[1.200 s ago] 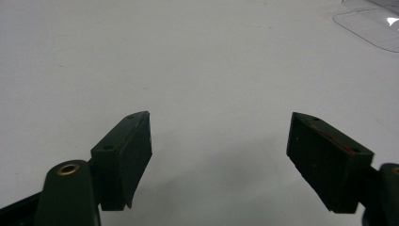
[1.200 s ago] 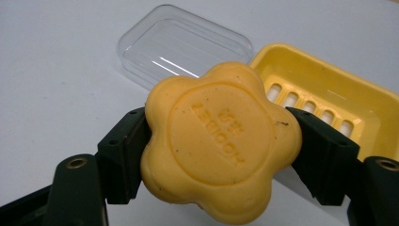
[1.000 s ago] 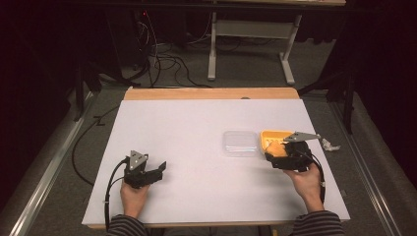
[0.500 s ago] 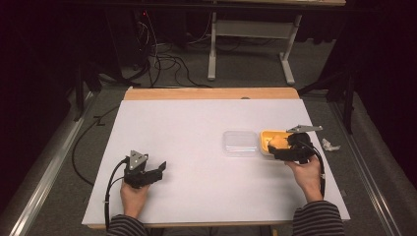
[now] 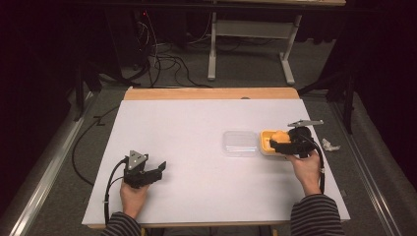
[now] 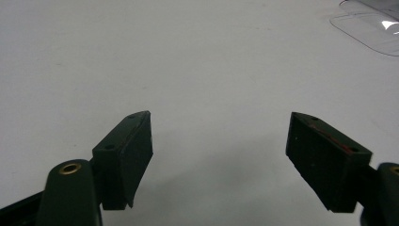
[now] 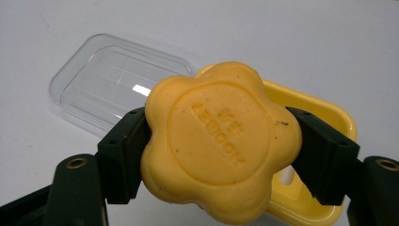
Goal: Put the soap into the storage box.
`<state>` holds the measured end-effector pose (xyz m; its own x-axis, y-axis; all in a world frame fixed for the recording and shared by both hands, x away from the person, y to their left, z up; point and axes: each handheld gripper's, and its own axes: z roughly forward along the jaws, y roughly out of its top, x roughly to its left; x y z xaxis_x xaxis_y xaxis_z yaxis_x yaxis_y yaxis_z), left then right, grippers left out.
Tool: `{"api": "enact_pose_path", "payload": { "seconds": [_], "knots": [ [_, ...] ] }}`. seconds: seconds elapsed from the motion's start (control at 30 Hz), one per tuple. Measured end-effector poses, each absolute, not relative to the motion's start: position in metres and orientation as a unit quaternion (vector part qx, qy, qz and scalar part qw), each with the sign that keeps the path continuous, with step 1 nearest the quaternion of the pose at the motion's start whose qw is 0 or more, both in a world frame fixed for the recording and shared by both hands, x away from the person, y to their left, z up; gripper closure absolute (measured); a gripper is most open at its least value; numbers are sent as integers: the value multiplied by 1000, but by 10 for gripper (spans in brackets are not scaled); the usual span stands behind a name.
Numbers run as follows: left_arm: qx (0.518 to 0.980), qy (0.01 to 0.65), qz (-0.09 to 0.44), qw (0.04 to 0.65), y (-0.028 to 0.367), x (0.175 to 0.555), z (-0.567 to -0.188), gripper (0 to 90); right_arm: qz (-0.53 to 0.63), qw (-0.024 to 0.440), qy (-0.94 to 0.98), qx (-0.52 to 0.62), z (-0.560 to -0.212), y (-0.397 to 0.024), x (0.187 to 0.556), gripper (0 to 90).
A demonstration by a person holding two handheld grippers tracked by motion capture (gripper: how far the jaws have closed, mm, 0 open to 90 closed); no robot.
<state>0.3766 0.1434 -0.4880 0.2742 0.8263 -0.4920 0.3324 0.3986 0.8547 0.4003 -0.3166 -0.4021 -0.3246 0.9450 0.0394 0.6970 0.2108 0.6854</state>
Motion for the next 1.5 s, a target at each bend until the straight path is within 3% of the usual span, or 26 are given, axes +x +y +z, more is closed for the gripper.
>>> {"api": "enact_pose_path", "payload": {
  "seconds": [0.77, 1.5],
  "knots": [
    [513, 567, 213, 609, 143, 377, -489, 232, 259, 183, 756, 573, -418, -314, 436, 278],
    [509, 569, 212, 609, 142, 377, -489, 232, 230, 186, 743, 601, -436, -315, 447, 274]
  ]
}}
